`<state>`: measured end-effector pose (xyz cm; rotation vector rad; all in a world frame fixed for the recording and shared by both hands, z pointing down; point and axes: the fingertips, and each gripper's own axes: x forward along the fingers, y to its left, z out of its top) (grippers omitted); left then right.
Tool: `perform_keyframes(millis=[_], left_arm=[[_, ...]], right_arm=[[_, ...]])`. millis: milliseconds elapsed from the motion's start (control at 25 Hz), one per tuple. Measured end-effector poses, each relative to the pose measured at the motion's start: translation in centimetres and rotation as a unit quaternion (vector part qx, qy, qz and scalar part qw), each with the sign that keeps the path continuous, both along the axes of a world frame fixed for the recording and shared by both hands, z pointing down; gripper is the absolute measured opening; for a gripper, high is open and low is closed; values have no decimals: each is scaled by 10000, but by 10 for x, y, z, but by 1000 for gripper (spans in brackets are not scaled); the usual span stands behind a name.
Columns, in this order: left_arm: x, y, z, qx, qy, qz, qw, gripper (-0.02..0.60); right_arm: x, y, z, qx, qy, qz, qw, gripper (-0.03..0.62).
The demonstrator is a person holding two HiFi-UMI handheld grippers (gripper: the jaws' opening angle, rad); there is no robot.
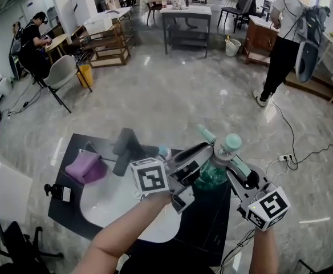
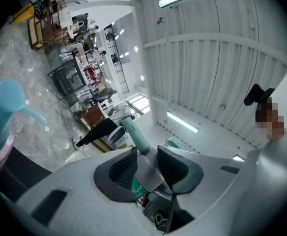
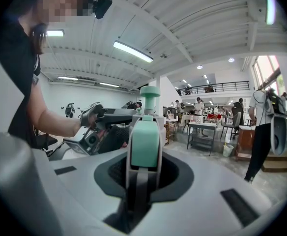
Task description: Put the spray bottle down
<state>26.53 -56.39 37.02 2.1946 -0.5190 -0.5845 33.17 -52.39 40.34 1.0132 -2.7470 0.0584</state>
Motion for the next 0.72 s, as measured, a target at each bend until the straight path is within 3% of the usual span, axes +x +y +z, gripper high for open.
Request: perform_keyframes(millis=[520, 720], left_arm=[[-1, 2, -2, 80, -98, 27, 9999, 115], [-1, 6, -1, 280, -384, -8, 9989, 117]], right_arm=[[-1, 0, 1, -6, -147, 33, 9999, 60], [1, 1, 10, -142, -103, 105, 9998, 60]])
